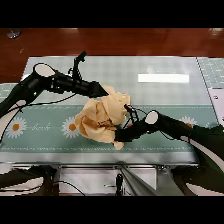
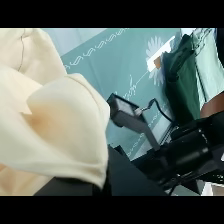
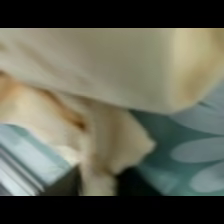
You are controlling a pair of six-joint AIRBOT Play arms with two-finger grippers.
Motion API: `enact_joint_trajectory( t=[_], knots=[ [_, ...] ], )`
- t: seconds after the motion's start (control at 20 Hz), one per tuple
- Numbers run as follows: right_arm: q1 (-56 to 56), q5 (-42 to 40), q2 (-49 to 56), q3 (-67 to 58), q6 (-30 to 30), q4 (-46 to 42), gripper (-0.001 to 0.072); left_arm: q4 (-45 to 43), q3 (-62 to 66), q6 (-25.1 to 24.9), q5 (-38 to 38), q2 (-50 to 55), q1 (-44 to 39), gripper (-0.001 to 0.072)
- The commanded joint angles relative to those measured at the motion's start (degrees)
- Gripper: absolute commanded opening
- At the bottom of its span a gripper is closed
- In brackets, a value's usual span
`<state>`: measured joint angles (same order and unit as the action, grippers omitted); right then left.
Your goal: Fold the shirts.
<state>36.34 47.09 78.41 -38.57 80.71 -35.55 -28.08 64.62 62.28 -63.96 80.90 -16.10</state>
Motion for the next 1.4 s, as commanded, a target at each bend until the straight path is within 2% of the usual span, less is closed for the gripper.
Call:
enact_joint_trajectory(
  t=[0.0,0.1,0.3,0.5,0.6,0.7,0.85,0.95,1.05,1.2,1.35],
  knots=[
    [1.9,0.68,0.87,-2.34,-2.14,3.45,0.0023,-0.02,0.07,-0.11,0.04,0.0,0.26,0.0027],
    [-0.81,5.88,-1.27,-7.32,-2.75,-0.61,0.0023,0.13,0.74,-0.07,0.02,-0.81,2.05,0.0027],
    [-15.74,15.15,-13.0,-27.85,4.72,-14.21,0.0022,5.9,9.81,-0.09,1.99,-7.34,10.91,0.0026],
    [-29.62,16.87,-20.24,-60.46,6.38,-20.04,0.0022,6.51,28.79,-0.07,13.68,-16.46,17.75,0.0025],
    [-32.26,21.9,-20.55,-76.83,5.11,-20.68,0.0022,0.96,38.12,0.61,17.11,-20.28,19.71,0.0025],
    [-32.48,26.91,-21.94,-88.13,4.96,-23.37,0.0022,-10.43,44.74,6.88,17.44,-24.76,21.11,0.0025],
    [-32.48,28.48,-29.83,-87.67,5.16,-28.33,0.0022,-28.35,47.3,13.86,16.79,-33.97,22.58,0.0025],
    [-32.48,32.81,-34.67,-85.09,10.32,-32.61,0.0022,-39.54,47.3,17.68,9.9,-40.13,22.62,0.0025],
    [-32.48,37.68,-38.47,-82.73,11.61,-37.18,0.0022,-47.36,47.25,22.08,0.37,-45.0,22.62,0.0025],
    [-32.48,43.87,-42.07,-80.32,13.94,-45.57,0.0022,-52.74,45.35,23.54,-8.87,-49.46,22.62,0.0025],
    [-32.48,50.86,-42.45,-77.57,14.43,-51.15,0.0022,-53.22,38.91,25.27,-14.34,-51.47,22.62,0.0025]
  ],
)
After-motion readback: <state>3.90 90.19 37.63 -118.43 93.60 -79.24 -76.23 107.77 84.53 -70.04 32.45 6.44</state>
